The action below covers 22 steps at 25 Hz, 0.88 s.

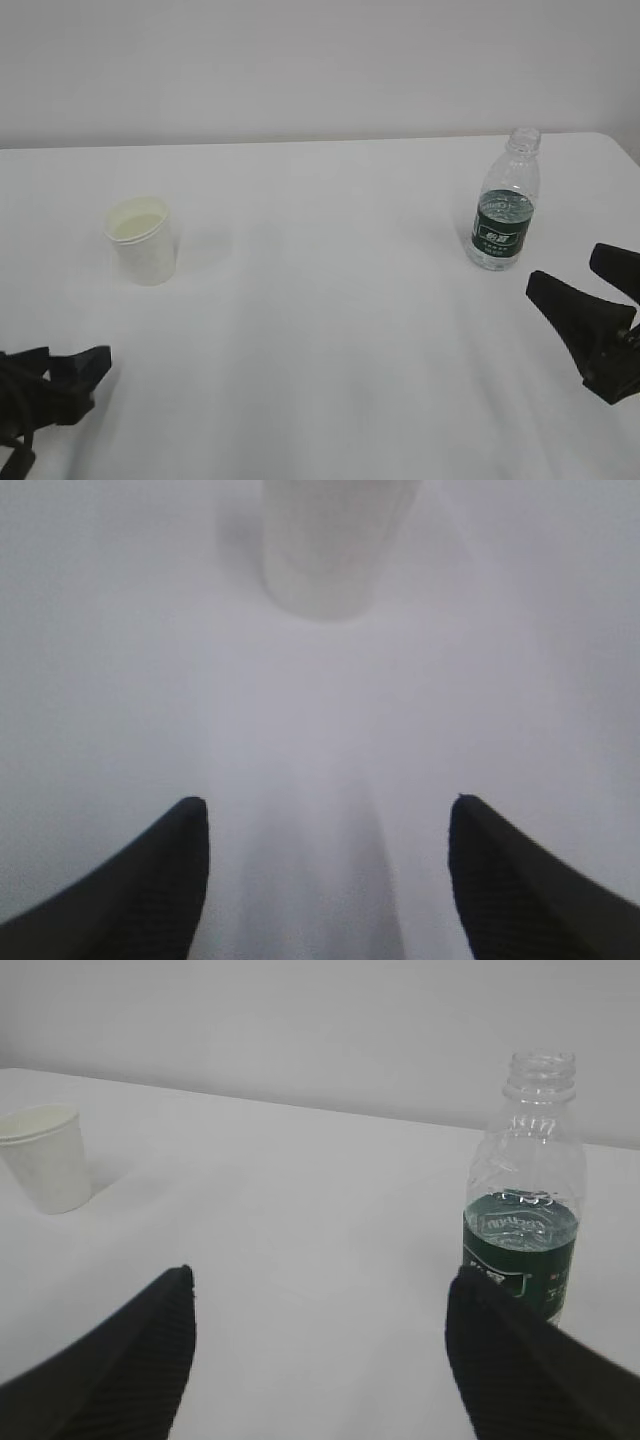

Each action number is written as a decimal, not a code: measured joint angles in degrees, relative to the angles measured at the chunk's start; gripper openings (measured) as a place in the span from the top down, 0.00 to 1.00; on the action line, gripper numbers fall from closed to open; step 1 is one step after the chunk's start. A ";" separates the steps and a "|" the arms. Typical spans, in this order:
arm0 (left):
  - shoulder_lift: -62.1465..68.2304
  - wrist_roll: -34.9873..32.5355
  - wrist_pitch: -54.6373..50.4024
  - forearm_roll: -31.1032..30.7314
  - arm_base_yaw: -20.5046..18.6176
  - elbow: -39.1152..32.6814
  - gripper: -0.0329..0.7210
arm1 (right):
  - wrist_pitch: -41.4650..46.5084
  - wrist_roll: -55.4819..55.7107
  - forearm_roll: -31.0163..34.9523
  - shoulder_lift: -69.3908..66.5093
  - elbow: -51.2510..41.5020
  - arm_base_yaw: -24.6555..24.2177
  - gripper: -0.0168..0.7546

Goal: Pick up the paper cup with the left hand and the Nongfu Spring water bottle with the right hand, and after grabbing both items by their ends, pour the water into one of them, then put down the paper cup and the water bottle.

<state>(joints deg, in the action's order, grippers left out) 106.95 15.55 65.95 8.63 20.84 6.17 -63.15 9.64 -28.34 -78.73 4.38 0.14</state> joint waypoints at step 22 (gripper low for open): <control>-4.74 3.00 0.36 10.08 0.00 -5.43 0.29 | 0.86 0.37 0.00 0.00 -0.09 0.00 0.21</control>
<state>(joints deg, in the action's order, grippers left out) 102.21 18.55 66.30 18.71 20.84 0.73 -62.28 10.01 -28.34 -78.73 4.29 0.14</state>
